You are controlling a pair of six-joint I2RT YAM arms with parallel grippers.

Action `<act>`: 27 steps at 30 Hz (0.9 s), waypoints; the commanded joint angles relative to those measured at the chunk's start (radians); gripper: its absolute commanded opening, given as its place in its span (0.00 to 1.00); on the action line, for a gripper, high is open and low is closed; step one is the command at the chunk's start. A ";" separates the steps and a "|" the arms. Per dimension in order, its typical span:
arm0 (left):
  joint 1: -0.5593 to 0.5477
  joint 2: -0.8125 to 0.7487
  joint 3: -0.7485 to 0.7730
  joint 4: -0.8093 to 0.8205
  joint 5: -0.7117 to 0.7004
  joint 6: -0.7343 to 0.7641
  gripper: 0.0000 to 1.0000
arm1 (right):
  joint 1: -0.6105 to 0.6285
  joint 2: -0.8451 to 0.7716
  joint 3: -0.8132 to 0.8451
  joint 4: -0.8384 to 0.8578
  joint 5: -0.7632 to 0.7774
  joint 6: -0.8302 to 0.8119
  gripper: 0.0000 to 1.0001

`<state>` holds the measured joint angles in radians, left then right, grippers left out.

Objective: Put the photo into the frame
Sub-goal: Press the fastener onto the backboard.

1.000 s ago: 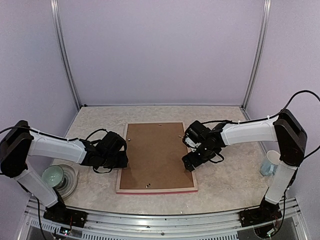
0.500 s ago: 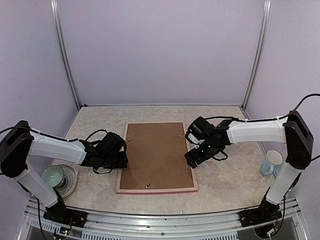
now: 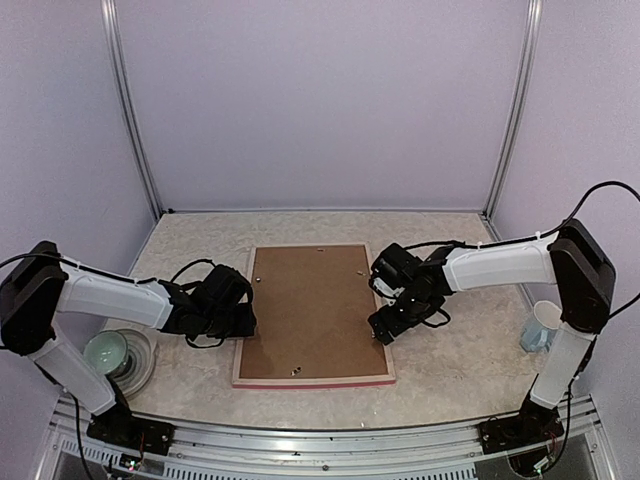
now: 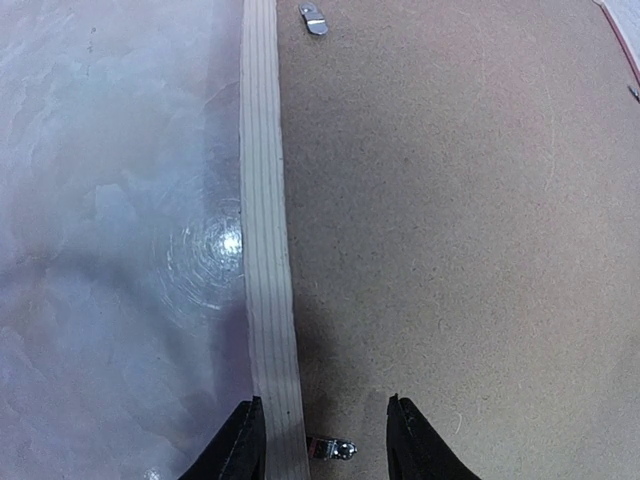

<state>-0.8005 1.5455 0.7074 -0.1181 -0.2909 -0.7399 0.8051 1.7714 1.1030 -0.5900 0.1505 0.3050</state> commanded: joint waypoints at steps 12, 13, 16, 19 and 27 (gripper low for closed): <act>-0.009 0.025 -0.018 0.020 0.022 -0.012 0.42 | 0.029 0.068 0.028 0.053 -0.013 -0.015 0.97; -0.009 0.026 -0.019 0.019 0.022 -0.012 0.42 | 0.031 0.072 0.034 0.053 -0.013 -0.016 0.97; -0.009 0.021 -0.022 0.021 0.022 -0.013 0.42 | 0.031 0.085 0.044 0.049 0.006 -0.018 0.97; -0.009 0.018 -0.023 0.020 0.022 -0.013 0.42 | 0.031 0.096 0.050 0.045 0.028 -0.018 0.98; -0.009 0.015 -0.028 0.022 0.024 -0.014 0.42 | 0.023 0.119 0.059 0.035 0.063 -0.002 0.97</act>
<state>-0.8024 1.5478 0.7013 -0.1043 -0.2920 -0.7444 0.8257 1.8389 1.1667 -0.5358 0.1581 0.2966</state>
